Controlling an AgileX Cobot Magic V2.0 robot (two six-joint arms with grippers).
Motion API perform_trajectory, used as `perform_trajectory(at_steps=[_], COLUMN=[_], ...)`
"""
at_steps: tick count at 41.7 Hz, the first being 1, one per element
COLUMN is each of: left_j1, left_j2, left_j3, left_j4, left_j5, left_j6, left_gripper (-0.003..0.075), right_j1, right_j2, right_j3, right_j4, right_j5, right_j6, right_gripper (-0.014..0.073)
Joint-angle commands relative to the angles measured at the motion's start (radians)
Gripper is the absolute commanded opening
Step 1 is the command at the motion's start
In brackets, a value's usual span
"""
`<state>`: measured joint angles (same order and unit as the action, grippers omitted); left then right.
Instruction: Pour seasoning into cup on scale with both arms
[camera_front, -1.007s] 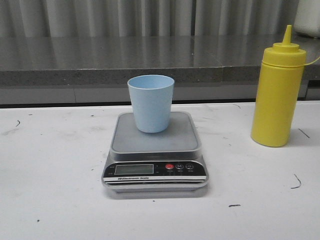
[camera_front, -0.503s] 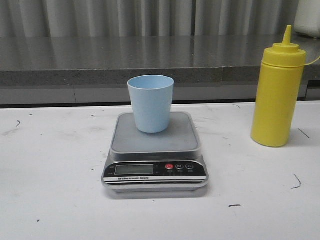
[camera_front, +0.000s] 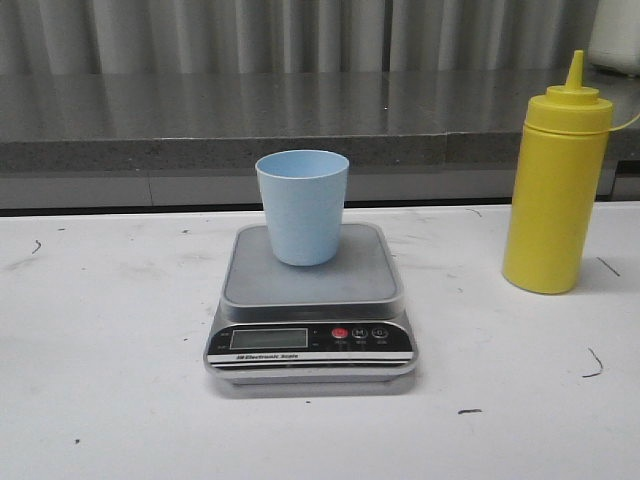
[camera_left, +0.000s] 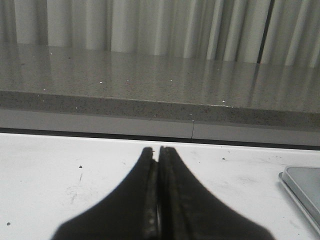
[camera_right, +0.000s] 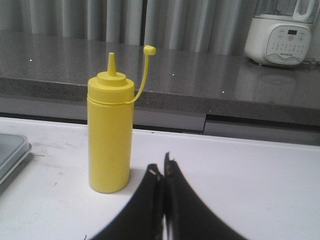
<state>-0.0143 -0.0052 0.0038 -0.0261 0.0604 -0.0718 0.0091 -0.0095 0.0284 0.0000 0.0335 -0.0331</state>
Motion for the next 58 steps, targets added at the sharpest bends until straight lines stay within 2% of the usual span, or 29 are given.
perform_trajectory(at_steps=[1, 35, 43, 58], left_j1=[0.000, 0.001, 0.001, 0.001], left_j2=[-0.016, -0.016, -0.016, -0.016], left_j3=[0.025, 0.025, 0.025, 0.025], left_j4=[-0.007, -0.007, -0.007, -0.007], left_j5=[-0.085, -0.085, -0.085, -0.085], left_j6=[-0.005, -0.005, -0.005, -0.005], left_gripper=[-0.0020, -0.0020, -0.0020, -0.0020], right_j1=[-0.007, 0.005, 0.006, 0.006], right_j2=[-0.018, -0.018, -0.018, -0.018], right_j3=[-0.007, -0.007, -0.007, -0.007], right_j4=[0.000, -0.008, -0.015, -0.015], right_j5=[-0.093, -0.097, -0.103, -0.092], right_j6=[-0.012, -0.011, 0.107, 0.111], right_gripper=[-0.0122, -0.0122, -0.0122, -0.0122])
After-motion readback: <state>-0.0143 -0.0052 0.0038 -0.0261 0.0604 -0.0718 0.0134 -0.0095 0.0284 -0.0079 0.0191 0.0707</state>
